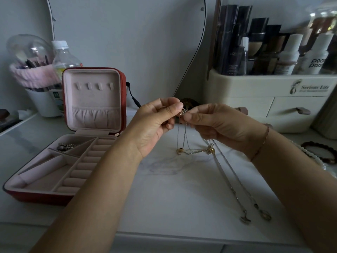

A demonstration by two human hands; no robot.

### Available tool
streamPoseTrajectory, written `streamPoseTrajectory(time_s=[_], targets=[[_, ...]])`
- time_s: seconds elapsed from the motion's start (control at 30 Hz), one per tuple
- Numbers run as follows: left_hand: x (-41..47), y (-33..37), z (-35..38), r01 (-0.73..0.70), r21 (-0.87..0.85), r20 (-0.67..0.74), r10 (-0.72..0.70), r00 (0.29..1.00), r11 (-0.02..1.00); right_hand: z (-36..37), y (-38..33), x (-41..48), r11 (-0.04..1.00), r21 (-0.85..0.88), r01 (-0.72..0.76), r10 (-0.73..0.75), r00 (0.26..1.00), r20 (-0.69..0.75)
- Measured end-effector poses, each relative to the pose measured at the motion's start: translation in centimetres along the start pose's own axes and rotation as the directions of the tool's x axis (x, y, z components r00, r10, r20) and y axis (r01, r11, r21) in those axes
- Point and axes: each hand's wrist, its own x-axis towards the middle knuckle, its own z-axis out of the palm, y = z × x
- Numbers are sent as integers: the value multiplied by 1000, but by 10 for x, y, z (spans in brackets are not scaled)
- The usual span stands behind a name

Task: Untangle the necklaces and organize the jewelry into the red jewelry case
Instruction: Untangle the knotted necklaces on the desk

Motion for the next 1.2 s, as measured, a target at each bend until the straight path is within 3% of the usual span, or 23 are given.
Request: streamPoseTrajectory(time_s=[0.8,1.0,1.2], targets=[[-1,-4,-2,-21,129,153,1,988,991,-11,0,2,941,325,-96,80,995,62],[0,-5,-3,-52,141,106,37,994,989,-11,0,0,944,318,-84,63,995,77],[4,-5,-5,-126,130,-31,131,991,983,-9,-2,0,951,295,-98,64,990,123]])
